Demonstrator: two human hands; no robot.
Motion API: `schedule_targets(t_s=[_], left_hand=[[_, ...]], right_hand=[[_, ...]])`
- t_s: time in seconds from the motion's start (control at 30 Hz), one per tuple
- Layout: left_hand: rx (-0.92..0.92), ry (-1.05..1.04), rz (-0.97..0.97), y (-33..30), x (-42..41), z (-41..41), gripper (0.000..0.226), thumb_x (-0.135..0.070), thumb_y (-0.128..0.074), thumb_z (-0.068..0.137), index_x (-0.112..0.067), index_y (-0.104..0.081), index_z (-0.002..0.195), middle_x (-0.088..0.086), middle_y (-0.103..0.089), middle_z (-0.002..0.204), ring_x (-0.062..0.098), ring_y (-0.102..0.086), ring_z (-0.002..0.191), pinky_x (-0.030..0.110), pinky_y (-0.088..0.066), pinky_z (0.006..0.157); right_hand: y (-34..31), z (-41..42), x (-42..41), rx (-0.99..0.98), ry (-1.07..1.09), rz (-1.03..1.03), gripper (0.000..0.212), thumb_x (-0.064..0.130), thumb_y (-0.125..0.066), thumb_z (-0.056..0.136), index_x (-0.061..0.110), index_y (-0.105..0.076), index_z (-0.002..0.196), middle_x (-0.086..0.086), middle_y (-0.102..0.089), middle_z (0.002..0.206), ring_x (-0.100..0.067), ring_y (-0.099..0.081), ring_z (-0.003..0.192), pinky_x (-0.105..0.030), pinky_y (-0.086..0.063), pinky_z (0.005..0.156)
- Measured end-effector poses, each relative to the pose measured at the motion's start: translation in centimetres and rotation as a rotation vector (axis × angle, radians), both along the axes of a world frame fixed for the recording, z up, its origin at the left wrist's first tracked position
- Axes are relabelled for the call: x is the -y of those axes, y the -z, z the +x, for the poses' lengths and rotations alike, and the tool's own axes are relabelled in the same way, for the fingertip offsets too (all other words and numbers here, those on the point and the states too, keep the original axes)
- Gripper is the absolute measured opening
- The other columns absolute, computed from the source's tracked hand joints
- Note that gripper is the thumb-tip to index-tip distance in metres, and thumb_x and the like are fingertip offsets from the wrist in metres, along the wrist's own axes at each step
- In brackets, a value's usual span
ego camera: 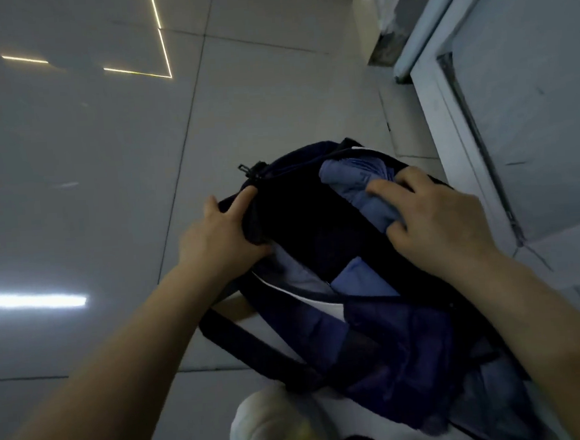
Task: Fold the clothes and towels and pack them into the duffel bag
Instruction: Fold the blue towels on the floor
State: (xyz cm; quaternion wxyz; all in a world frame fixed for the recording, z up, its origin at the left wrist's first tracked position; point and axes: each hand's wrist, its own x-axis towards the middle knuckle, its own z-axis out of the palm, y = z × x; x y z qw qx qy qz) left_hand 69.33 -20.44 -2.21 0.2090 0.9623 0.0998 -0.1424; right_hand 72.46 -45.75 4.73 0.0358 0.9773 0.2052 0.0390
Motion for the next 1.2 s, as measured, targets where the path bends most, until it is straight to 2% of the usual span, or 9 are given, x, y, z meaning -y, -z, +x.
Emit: schedule_targets(t_s=[0.1,0.2,0.3,0.43,0.67,0.83,1.03,1.13,1.2], left_hand=[[-0.001,-0.123,-0.323,2.6,-0.4,-0.1,0.092,-0.035,-0.072,0.077,-0.044,-0.015,0.148,0.013,-0.026,0.147,0.041,-0.05,0.119,0.044,-0.045,0.094],[-0.005,-0.243,-0.55,4.4,-0.8,0.2,0.092,-0.018,-0.074,0.077,-0.041,-0.018,0.148,0.014,-0.023,0.148,0.036,-0.045,0.124,0.037,-0.041,0.096],[0.021,-0.324,-0.613,5.4,-0.6,0.8,0.088,-0.018,-0.071,0.08,-0.041,-0.019,0.148,0.016,-0.023,0.15,0.034,-0.041,0.13,0.034,-0.038,0.099],[0.052,-0.539,-0.819,5.5,0.8,2.0,0.073,-0.023,-0.068,0.082,-0.038,-0.03,0.143,0.016,-0.028,0.145,0.033,-0.047,0.12,0.029,-0.041,0.086],[0.021,-0.442,-0.547,5.0,1.8,1.2,0.096,-0.047,-0.082,0.066,-0.04,-0.02,0.14,0.012,-0.028,0.14,0.037,-0.054,0.11,0.042,-0.047,0.084],[-0.1,-0.409,-0.538,4.7,0.4,0.3,0.091,-0.015,-0.071,0.078,-0.041,-0.015,0.145,0.015,-0.023,0.146,0.044,-0.052,0.112,0.045,-0.047,0.086],[-0.039,-0.312,-0.602,6.3,-2.1,-4.3,0.109,-0.007,-0.071,0.066,-0.045,-0.01,0.147,0.013,-0.04,0.137,0.037,-0.051,0.115,0.043,-0.049,0.086],[-0.012,-0.31,-0.757,6.4,-2.8,-5.2,0.108,-0.002,-0.069,0.062,-0.043,-0.015,0.147,0.006,-0.04,0.14,0.027,-0.047,0.123,0.044,-0.05,0.093],[0.015,-0.292,-0.84,6.2,-3.1,-5.6,0.104,0.008,-0.067,0.067,-0.041,-0.019,0.145,-0.002,-0.04,0.136,0.017,-0.044,0.121,0.029,-0.049,0.088]], right_hand=[[-0.4,1.1,-1.9,-0.179,-0.088,-0.129,0.058,0.02,-0.054,0.088,0.036,-0.04,0.141,-0.004,-0.046,0.126,-0.033,-0.057,0.09,-0.031,-0.033,0.059],[0.5,-0.1,-4.1,-0.395,-0.238,-0.227,0.056,0.025,-0.048,0.091,0.043,-0.032,0.141,0.003,-0.041,0.127,-0.029,-0.055,0.088,-0.03,-0.031,0.06],[2.4,-0.6,-6.2,-0.359,-0.28,-0.233,0.058,0.023,-0.048,0.091,0.038,-0.03,0.143,-0.002,-0.04,0.125,-0.03,-0.049,0.077,-0.031,-0.023,0.049],[4.2,0.9,-8.1,-0.322,-0.257,-0.128,0.063,0.017,-0.05,0.09,0.032,-0.029,0.147,-0.006,-0.04,0.13,-0.034,-0.056,0.092,-0.033,-0.03,0.061],[4.7,2.6,-9.9,-0.261,-0.239,-0.043,0.057,0.013,-0.05,0.09,0.026,-0.036,0.144,-0.008,-0.042,0.129,-0.037,-0.056,0.093,-0.032,-0.027,0.063],[5.9,1.6,-8.8,-0.309,-0.21,-0.094,0.059,0.016,-0.049,0.093,0.028,-0.029,0.147,-0.007,-0.037,0.134,-0.036,-0.056,0.092,-0.034,-0.029,0.061],[6.6,-0.3,-9.1,-0.273,-0.354,-0.117,0.075,0.019,-0.079,0.066,0.023,-0.051,0.135,-0.018,-0.056,0.11,-0.034,-0.055,0.054,-0.028,-0.025,0.045],[6.9,-1.9,-9.7,-0.347,-0.366,-0.139,0.083,0.049,-0.068,0.08,0.033,-0.019,0.145,-0.013,-0.041,0.127,-0.035,-0.059,0.083,-0.033,-0.037,0.063],[6.9,-1.8,-9.2,-0.413,-0.282,0.082,0.067,0.051,-0.055,0.09,0.032,-0.021,0.145,-0.009,-0.039,0.131,-0.037,-0.055,0.1,-0.038,-0.045,0.078]])
